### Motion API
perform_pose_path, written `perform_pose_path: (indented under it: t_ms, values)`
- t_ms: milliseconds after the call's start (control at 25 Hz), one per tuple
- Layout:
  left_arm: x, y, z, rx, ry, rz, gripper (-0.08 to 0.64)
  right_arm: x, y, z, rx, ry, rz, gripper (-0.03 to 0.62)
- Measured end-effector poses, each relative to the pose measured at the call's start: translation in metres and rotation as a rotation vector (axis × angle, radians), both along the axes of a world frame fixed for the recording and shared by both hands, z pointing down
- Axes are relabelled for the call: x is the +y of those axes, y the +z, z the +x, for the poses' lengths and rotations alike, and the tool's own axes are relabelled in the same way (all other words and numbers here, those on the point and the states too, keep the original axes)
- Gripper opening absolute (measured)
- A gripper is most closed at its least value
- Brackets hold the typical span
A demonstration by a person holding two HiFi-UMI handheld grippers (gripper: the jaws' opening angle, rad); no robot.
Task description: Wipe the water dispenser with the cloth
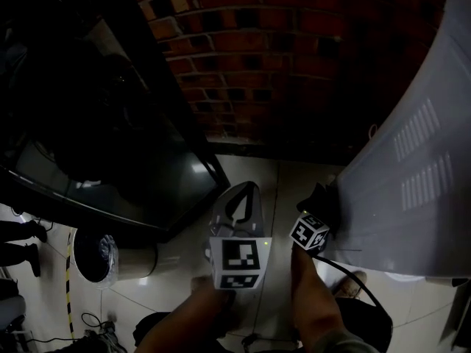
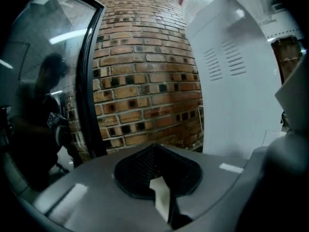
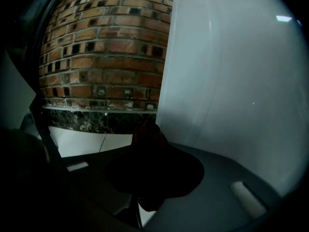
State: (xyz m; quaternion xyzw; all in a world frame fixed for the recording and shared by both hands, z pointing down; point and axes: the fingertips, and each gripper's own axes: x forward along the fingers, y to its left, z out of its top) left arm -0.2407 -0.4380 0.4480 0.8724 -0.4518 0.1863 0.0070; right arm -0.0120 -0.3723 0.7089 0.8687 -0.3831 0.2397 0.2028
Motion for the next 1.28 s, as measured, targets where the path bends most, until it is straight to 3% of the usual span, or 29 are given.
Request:
perform_pose_path:
  t_ms: [240, 440, 840, 1000, 1160, 1280]
  values:
    - [0.004, -0.001, 0.003, 0.008, 0.033, -0.003, 0.0, 0.001, -0.003, -0.007, 0.01, -0.054, 0.003, 0.081]
    - [0.006, -0.009, 0.007, 0.039, 0.057, -0.009, 0.0, -0.005, -0.046, -0.02, 0.098, -0.177, 0.057, 0.081]
    - [0.017, -0.053, 0.011, 0.105, 0.097, 0.06, 0.001, 0.002, -0.123, -0.048, 0.154, -0.282, 0.146, 0.081]
    - [0.018, -0.089, 0.007, 0.15, 0.093, 0.129, 0.002, 0.008, -0.203, -0.057, 0.243, -0.319, 0.229, 0.081]
    - [0.019, -0.128, 0.013, 0.215, 0.115, 0.197, 0.001, 0.015, -0.336, -0.064, 0.459, -0.378, 0.338, 0.081]
    - [0.026, -0.155, 0.009, 0.247, 0.12, 0.236, 0.001, 0.027, -0.425, -0.073, 0.539, -0.35, 0.424, 0.081]
